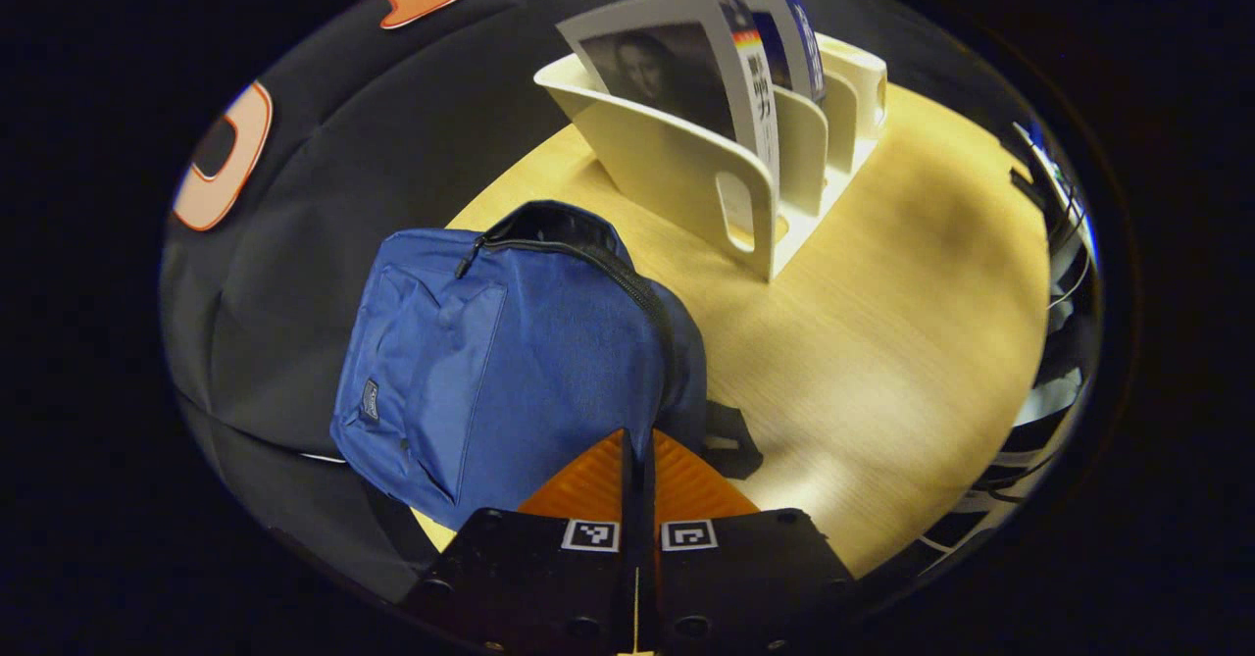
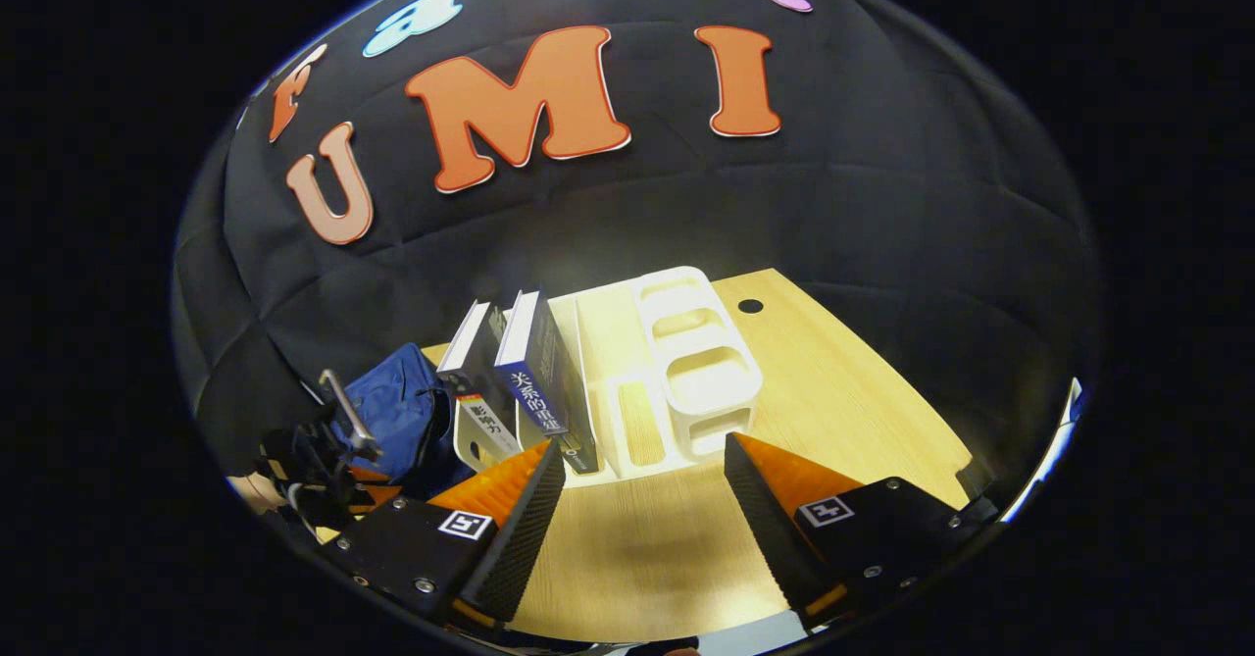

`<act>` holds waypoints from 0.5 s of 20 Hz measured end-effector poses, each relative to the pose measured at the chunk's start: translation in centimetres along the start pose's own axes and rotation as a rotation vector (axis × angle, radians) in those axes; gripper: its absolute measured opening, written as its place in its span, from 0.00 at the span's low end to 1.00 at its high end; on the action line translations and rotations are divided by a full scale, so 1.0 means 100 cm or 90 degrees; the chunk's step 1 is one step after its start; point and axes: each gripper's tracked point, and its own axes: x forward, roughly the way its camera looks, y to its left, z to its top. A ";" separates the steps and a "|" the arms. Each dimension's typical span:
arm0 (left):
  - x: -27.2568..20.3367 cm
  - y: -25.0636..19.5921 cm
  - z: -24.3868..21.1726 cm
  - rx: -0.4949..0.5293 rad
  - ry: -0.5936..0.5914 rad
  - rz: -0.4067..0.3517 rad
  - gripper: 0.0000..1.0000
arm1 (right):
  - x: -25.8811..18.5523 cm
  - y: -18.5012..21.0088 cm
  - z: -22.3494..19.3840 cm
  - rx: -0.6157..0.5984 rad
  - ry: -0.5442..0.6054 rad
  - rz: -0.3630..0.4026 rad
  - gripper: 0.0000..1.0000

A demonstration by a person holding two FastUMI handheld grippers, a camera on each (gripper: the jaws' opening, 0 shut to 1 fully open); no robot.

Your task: Open the schoolbag, grab two books from the bookshelf and put them into the schoolbag.

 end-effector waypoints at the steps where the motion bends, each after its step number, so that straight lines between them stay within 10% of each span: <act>1: -0.009 0.005 0.004 0.001 -0.012 -0.028 0.02 | 0.000 0.006 0.002 0.010 -0.010 -0.008 0.97; 5: -0.043 0.034 0.015 0.006 -0.024 -0.100 0.01 | -0.001 0.028 0.003 0.010 -0.032 -0.043 0.97; 10: -0.070 0.093 0.036 0.082 -0.058 -0.058 0.01 | -0.008 0.056 0.012 0.007 -0.050 -0.055 0.97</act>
